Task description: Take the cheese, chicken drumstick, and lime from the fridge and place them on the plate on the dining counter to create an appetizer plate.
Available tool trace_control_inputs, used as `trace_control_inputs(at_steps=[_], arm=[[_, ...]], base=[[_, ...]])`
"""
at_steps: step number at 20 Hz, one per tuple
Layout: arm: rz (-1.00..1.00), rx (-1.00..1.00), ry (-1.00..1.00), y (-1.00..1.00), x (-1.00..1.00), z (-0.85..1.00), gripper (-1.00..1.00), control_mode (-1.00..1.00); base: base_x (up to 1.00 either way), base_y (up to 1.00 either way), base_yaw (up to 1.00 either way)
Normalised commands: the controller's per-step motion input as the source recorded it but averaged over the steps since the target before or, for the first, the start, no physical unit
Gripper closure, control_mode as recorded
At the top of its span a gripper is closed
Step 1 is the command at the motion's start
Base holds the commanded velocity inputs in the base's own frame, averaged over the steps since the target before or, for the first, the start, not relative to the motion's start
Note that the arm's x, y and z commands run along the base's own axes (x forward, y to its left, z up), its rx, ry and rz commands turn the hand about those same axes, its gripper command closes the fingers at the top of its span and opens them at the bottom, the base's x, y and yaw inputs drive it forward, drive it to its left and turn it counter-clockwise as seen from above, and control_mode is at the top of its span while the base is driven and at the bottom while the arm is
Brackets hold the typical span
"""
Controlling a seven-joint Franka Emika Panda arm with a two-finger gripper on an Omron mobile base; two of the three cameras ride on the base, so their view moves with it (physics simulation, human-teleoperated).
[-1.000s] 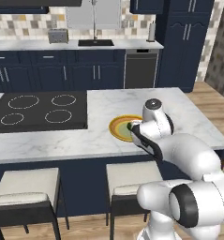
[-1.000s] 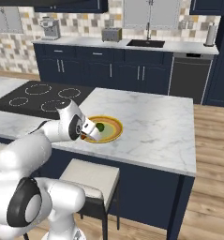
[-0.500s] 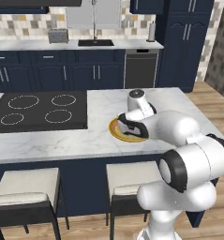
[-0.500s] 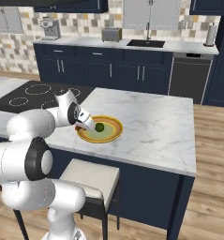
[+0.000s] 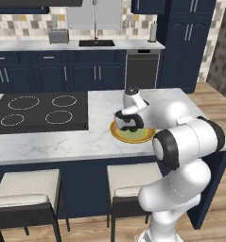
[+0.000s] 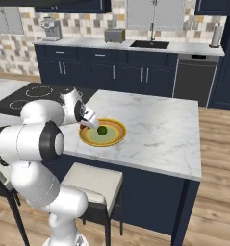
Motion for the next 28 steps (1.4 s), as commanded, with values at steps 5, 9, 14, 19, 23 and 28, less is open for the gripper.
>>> trace_control_inputs(at_steps=[5,9,14,19,23,28], arm=[[0.03,0.0,0.0,0.0,0.46,-0.33,1.0,-1.0],[0.03,0.0,0.0,0.0,0.38,-0.53,1.0,-1.0],[0.02,0.0,0.0,0.0,0.4,-0.44,1.0,-1.0],[0.0,0.0,0.0,0.0,0.19,-0.31,-1.0,-1.0],[0.0,0.0,0.0,0.0,-0.02,-0.07,-1.0,-1.0],[0.0,0.0,0.02,-0.18,-0.25,0.06,-1.0,-1.0]], base=[[0.0,0.0,0.0],[0.0,0.0,0.0],[0.0,0.0,0.0],[0.0,0.0,0.0],[0.0,0.0,0.0],[0.0,0.0,0.0]])
